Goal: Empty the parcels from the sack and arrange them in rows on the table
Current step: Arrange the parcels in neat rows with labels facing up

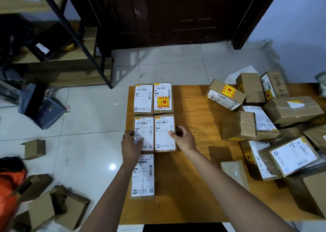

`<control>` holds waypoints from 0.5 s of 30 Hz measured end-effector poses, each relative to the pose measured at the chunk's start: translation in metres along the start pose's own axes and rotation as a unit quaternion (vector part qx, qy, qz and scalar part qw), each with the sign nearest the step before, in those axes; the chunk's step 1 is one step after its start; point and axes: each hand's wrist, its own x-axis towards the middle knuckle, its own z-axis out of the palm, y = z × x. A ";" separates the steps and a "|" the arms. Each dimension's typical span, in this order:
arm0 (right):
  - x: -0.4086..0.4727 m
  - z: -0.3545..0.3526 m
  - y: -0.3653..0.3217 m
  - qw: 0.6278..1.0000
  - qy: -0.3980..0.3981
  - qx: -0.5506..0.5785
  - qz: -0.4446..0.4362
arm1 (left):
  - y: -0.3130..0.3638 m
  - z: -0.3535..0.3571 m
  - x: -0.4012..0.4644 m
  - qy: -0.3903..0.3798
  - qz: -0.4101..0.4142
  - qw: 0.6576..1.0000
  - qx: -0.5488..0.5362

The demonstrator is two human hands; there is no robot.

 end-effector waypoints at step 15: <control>-0.001 -0.003 -0.003 0.999 -0.006 -0.050 -0.021 | -0.004 -0.004 0.001 0.000 0.016 1.000 0.003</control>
